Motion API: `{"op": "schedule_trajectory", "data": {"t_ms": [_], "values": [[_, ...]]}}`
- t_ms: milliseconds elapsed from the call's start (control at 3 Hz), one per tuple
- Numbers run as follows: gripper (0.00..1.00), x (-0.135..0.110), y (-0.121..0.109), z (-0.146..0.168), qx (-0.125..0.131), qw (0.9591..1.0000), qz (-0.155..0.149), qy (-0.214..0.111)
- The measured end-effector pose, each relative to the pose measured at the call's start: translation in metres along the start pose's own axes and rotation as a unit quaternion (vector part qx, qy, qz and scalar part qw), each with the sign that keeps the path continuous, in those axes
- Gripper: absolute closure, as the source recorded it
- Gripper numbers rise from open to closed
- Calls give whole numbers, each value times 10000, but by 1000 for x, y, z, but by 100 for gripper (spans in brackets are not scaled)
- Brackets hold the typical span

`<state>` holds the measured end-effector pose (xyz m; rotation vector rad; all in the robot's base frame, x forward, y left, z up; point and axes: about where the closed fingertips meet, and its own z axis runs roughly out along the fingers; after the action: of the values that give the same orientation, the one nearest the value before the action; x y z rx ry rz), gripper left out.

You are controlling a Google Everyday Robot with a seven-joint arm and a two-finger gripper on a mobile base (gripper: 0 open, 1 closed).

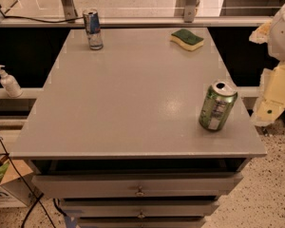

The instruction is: Move green can near redbull can

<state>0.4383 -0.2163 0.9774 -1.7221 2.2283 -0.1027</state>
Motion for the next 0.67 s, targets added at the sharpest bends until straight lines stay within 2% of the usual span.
{"op": "schedule_trajectory", "data": {"t_ms": [333,667], "values": [[0,0,0,0,1,10000,0,0],[0,-6,-2,1,133,9997,-186,-87]]}}
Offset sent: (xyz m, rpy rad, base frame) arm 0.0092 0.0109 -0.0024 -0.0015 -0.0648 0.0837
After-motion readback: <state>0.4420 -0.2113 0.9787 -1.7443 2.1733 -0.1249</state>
